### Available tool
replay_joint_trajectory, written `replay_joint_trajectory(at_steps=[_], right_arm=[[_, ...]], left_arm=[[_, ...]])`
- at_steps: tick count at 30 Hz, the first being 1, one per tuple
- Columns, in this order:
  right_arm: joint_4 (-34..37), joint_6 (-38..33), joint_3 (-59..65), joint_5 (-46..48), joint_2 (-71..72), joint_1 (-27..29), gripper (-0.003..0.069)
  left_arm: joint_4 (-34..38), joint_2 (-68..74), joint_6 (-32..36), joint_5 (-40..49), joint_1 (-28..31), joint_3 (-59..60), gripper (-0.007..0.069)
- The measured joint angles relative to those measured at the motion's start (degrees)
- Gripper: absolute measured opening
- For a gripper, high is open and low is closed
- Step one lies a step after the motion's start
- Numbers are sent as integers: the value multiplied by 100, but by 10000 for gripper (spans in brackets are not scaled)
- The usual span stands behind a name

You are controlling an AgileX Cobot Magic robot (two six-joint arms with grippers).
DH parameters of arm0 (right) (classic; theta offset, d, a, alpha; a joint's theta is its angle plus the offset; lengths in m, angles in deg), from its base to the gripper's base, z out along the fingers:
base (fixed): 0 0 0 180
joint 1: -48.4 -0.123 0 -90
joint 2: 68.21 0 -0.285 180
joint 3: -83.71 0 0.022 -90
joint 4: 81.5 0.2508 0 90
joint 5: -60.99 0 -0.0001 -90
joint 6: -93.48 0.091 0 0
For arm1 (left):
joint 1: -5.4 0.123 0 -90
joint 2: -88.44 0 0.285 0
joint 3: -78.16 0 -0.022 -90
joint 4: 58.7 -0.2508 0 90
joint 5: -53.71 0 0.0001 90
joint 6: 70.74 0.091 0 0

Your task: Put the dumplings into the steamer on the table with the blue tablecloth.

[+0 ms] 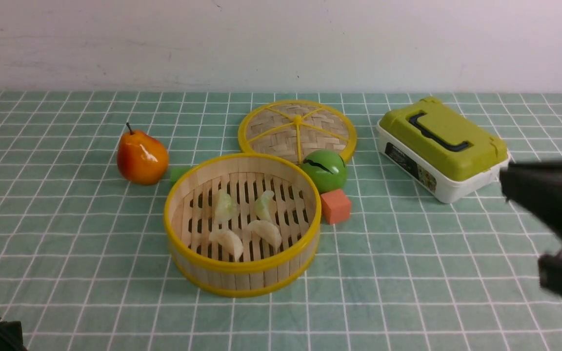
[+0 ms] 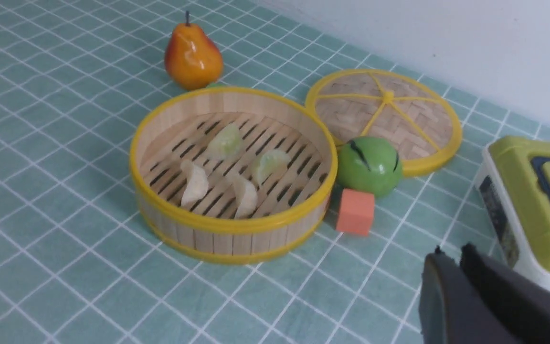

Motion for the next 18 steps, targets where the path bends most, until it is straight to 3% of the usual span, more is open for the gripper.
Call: replay_joint_trajectory(at_steps=[7, 11, 18], right_arm=[[-1045, 49, 2084, -1021, 1360, 0, 41], [-1155, 633, 2562, -1039, 2105, 0, -15], [-1167, 1696, 3199, -1343, 2488, 0, -20]], left_arm=[[0, 0, 0, 1, 0, 0, 59], [0, 0, 0, 1, 0, 0, 60], [0, 0, 0, 1, 0, 0, 64]])
